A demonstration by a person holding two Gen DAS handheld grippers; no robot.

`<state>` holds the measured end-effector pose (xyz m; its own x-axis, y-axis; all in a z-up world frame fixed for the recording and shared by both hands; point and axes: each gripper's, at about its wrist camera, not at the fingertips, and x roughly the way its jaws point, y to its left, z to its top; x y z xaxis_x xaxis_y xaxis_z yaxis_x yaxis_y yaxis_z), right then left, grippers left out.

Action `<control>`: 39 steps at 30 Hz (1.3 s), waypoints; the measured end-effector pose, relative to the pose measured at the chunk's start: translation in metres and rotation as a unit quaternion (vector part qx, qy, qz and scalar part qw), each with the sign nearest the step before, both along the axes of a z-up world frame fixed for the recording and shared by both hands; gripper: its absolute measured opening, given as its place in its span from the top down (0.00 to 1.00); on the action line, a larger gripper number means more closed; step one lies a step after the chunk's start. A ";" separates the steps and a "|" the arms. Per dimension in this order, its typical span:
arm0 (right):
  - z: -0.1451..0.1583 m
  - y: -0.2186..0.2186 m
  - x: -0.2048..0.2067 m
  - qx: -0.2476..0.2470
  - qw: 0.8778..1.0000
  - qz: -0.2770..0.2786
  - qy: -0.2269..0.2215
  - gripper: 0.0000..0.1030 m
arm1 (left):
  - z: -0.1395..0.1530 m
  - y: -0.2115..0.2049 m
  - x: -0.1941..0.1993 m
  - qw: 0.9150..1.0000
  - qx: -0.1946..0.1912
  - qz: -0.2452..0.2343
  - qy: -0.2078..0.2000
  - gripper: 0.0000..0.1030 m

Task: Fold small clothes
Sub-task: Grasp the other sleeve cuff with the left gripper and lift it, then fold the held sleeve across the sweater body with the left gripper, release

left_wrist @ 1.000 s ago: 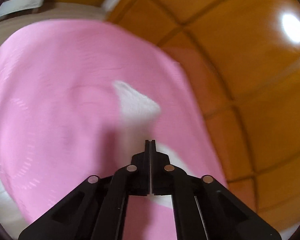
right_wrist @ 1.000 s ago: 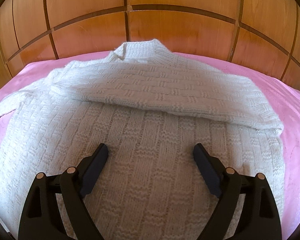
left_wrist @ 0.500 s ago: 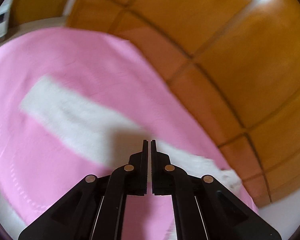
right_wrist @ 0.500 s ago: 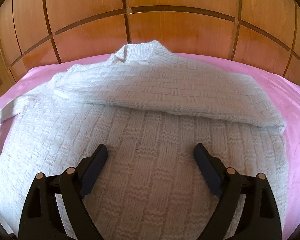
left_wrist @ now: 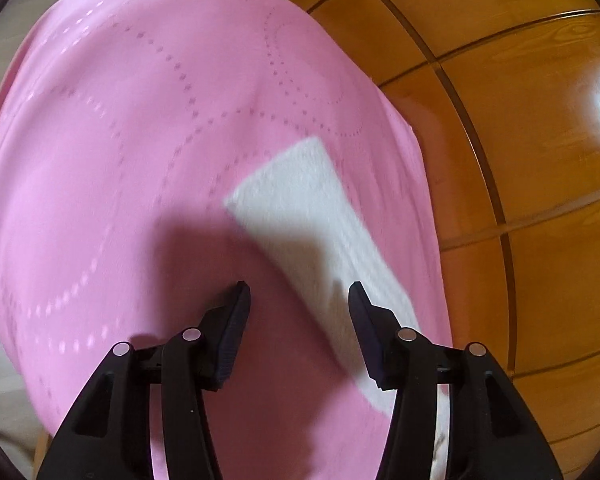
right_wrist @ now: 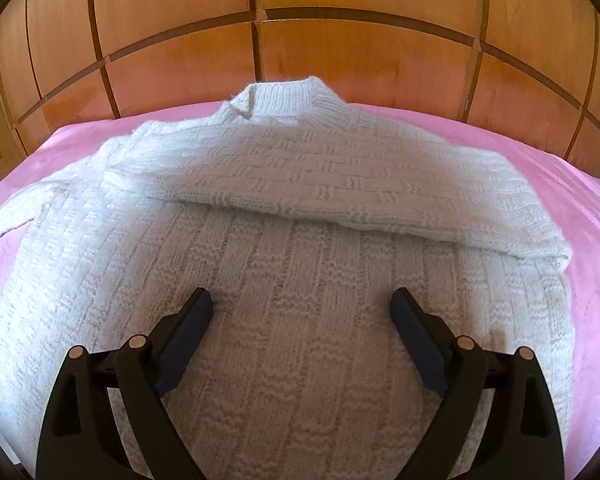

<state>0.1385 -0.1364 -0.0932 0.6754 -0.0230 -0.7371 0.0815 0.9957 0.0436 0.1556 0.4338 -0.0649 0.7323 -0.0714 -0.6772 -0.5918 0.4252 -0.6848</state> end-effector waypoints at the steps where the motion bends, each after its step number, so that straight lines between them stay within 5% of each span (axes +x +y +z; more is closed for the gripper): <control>1: 0.000 0.000 0.000 -0.001 1.000 0.000 0.000 0.12 | 0.000 0.004 0.005 1.000 0.003 -0.002 -0.002 0.51; 5: 0.000 0.001 0.000 -0.004 1.000 0.000 0.001 0.11 | 0.001 0.015 0.014 1.000 0.021 0.012 0.013 0.68; 7: -0.001 0.001 0.000 -0.004 1.000 0.000 0.001 0.11 | 0.002 0.013 0.017 0.999 0.025 0.004 0.023 0.94; 13: -0.001 0.001 0.000 -0.004 1.000 0.000 0.001 0.11 | 0.067 -0.052 0.020 0.990 0.077 -0.099 -0.065 0.94; 19: -0.001 0.000 0.001 0.000 1.000 0.001 -0.001 0.11 | 0.107 -0.173 0.027 0.956 0.085 -0.244 -0.136 0.94; 23: -0.001 -0.002 0.000 0.009 1.000 0.001 -0.003 0.11 | 0.093 -0.265 0.030 0.928 0.106 -0.337 -0.120 0.94; 28: 0.000 -0.005 -0.001 0.018 1.000 0.002 -0.006 0.11 | 0.058 -0.337 0.028 0.903 0.132 -0.403 -0.073 0.94; 30: 0.000 -0.006 -0.001 0.022 1.000 0.003 -0.007 0.11 | 0.045 -0.351 0.024 0.893 0.138 -0.426 -0.052 0.82; 32: 0.001 -0.007 -0.001 0.027 1.000 0.005 -0.006 0.11 | 0.039 -0.349 0.029 0.894 0.129 -0.427 -0.046 0.69; 35: 0.006 -0.009 0.000 0.039 0.999 0.010 0.000 0.14 | 0.040 -0.338 0.013 0.892 0.136 -0.427 -0.053 0.68; 36: 0.011 -0.010 0.001 0.053 0.999 0.012 0.000 0.23 | 0.040 -0.343 0.014 0.892 0.138 -0.426 -0.056 0.68; 39: 0.027 -0.009 0.011 0.160 0.986 0.042 0.007 0.36 | 0.040 -0.340 -0.003 0.889 0.158 -0.426 -0.057 0.68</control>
